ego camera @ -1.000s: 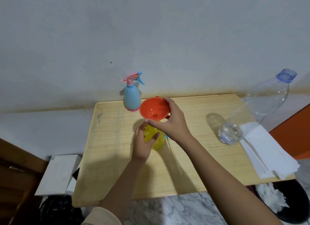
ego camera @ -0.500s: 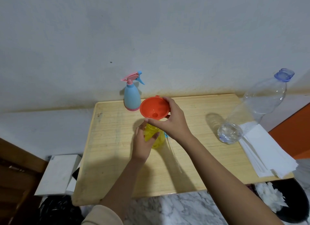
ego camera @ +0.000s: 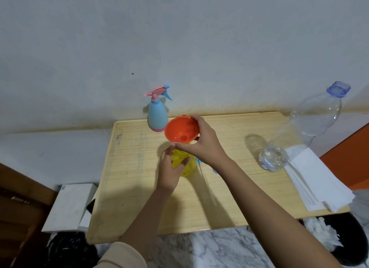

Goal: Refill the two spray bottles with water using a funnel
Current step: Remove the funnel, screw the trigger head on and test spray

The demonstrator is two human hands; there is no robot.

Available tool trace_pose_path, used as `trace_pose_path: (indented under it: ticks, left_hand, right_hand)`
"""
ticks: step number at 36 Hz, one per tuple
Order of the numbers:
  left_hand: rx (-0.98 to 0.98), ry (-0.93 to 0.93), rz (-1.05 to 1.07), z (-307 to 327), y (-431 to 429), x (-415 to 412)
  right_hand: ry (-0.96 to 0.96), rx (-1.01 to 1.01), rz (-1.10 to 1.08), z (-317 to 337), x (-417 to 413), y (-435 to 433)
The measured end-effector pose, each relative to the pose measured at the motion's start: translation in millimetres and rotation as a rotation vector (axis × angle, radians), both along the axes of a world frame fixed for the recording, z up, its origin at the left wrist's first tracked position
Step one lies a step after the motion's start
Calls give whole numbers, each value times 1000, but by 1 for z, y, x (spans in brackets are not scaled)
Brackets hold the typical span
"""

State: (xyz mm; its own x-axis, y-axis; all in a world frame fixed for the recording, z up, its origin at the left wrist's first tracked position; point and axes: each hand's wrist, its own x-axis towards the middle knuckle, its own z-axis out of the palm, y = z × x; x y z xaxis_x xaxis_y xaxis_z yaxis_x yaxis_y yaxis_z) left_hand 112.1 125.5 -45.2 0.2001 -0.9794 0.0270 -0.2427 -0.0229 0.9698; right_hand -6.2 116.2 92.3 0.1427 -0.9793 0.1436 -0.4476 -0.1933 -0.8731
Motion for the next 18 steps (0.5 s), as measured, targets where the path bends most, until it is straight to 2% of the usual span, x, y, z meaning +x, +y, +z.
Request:
trace_pose_path:
  ticks: [10,18]
  left_hand:
    - [-26,-15,1,6,4,0]
    - [-58,-47,-13,5,4,4]
  right_hand:
    - [-15,106,-10,-3,-3,-5]
    - [-232,193,-131,12,-26,-17]
